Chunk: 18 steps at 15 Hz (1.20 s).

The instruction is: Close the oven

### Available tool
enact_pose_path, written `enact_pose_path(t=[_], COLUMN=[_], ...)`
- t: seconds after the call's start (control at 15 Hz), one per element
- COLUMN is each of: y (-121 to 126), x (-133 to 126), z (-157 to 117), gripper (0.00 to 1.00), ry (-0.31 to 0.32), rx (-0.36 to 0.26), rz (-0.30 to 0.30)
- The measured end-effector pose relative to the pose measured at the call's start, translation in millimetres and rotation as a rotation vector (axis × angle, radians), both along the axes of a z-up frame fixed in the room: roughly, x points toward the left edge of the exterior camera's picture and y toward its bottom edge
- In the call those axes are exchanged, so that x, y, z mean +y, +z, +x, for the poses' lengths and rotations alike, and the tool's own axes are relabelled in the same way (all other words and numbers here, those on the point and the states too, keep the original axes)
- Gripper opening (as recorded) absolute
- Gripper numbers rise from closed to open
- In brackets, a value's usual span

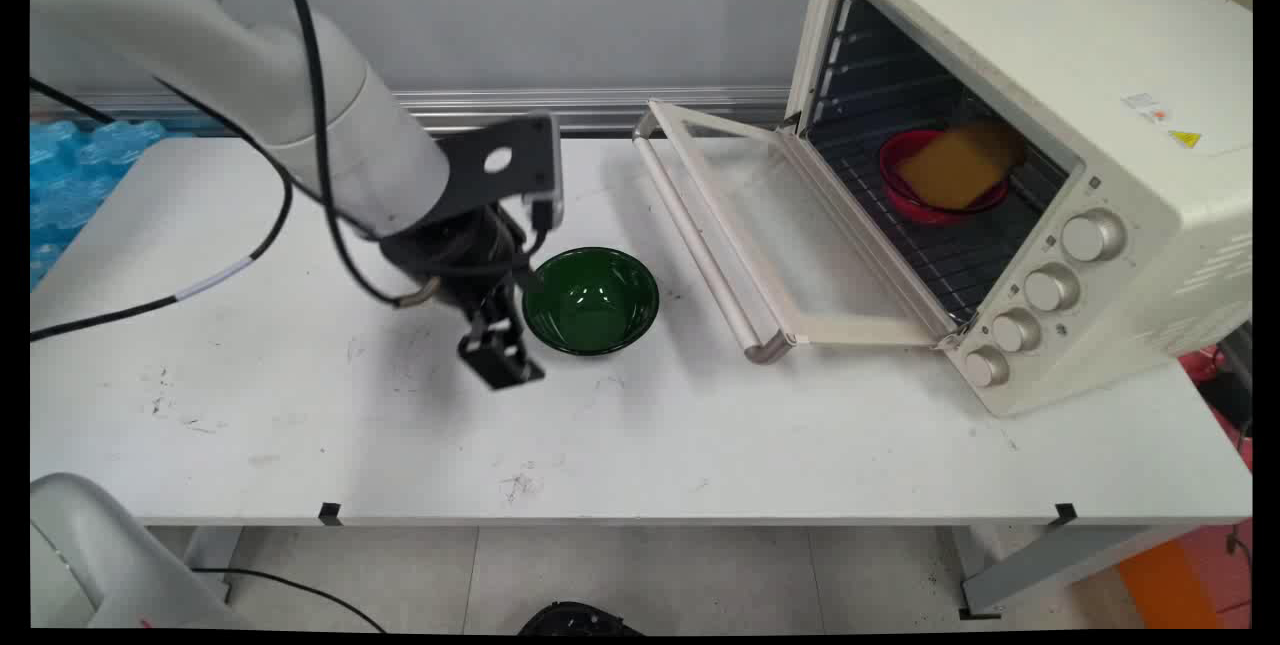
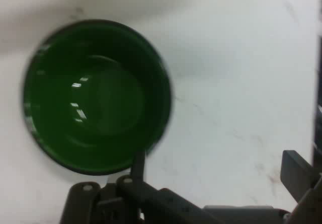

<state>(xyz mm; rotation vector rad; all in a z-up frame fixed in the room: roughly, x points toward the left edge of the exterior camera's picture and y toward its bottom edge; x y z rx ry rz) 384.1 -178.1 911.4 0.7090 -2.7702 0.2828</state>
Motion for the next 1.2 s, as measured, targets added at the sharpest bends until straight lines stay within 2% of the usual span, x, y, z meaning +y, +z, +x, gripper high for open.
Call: enact_pose_path(t=[0.2, 0.53, 1.2], y=[1, -10, -54], x=[-16, -43, -103], z=[3, 5, 0], gripper=[1.00, 1.00, 1.00], ry=[0.098, 0.170, 0.150], rx=[0.033, 0.058, 0.088], rz=[-0.057, -0.105, -0.131])
